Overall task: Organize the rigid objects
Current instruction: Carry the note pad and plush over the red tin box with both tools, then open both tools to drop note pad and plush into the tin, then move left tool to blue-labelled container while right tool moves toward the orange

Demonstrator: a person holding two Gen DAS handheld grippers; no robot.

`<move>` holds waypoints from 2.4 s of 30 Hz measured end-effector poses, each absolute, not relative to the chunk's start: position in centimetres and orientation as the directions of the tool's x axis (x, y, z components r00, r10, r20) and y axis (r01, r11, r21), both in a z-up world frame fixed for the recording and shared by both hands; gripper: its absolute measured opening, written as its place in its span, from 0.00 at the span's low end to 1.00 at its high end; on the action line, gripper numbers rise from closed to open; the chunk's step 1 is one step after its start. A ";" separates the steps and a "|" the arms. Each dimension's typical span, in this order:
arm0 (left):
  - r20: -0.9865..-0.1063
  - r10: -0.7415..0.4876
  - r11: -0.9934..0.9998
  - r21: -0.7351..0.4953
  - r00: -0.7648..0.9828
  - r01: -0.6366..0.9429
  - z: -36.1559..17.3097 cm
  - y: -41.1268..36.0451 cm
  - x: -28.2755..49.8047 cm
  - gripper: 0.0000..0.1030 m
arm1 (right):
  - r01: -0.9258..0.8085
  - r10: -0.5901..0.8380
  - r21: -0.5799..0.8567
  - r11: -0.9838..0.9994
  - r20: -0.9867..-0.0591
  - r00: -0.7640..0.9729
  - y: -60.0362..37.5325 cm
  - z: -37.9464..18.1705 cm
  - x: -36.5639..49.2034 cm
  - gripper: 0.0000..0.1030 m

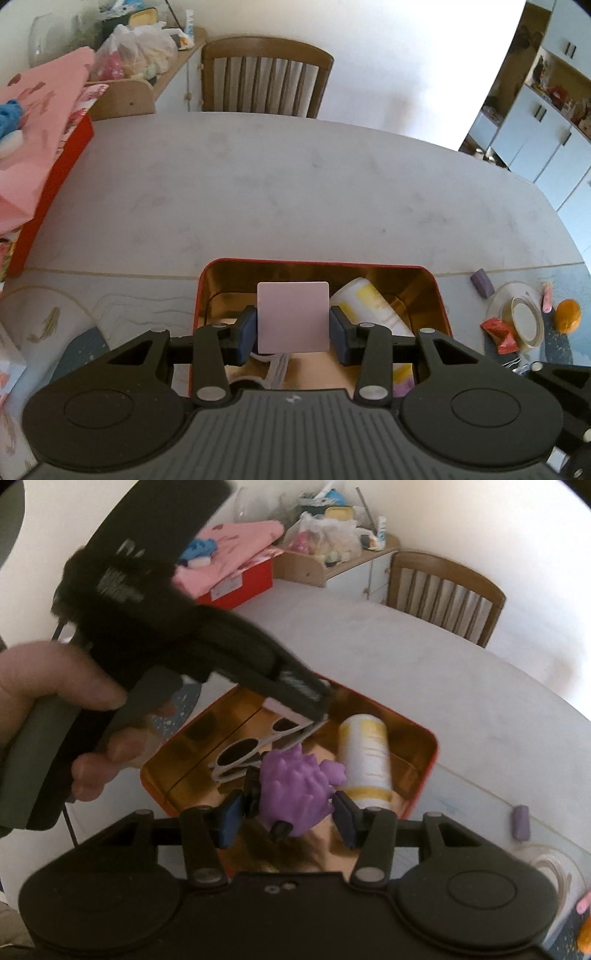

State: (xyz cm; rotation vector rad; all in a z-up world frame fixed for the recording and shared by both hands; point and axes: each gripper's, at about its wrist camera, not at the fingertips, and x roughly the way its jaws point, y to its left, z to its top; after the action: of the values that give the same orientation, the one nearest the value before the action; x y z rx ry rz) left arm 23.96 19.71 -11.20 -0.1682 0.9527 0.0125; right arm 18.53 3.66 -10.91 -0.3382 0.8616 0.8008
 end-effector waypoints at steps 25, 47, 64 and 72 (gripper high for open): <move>-0.836 -0.083 0.987 -0.146 0.542 -0.074 -13.9 20.6 26.1 0.40 | -0.740 0.424 0.011 0.673 -0.825 0.374 6.2 -14.4 19.6 0.50; -0.811 -0.087 0.985 -0.157 0.579 -0.073 -11.7 19.9 23.4 0.49 | -0.672 0.495 0.134 0.728 -0.782 0.379 0.9 -9.7 18.4 0.59; -0.743 -0.103 0.987 -0.157 0.661 -0.023 -6.8 16.7 16.9 0.57 | -0.597 0.534 0.185 0.781 -0.693 0.484 -5.5 -5.2 16.0 0.75; -0.714 -0.127 0.985 -0.172 0.689 0.003 -5.0 14.7 13.9 0.64 | -0.541 0.533 0.218 0.813 -0.654 0.537 -10.6 -4.0 14.2 0.83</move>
State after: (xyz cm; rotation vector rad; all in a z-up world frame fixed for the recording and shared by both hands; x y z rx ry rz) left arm 13.93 14.68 -4.99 -0.1620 0.8088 -0.0729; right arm 14.15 -10.64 -4.00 -0.0113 0.7746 0.6387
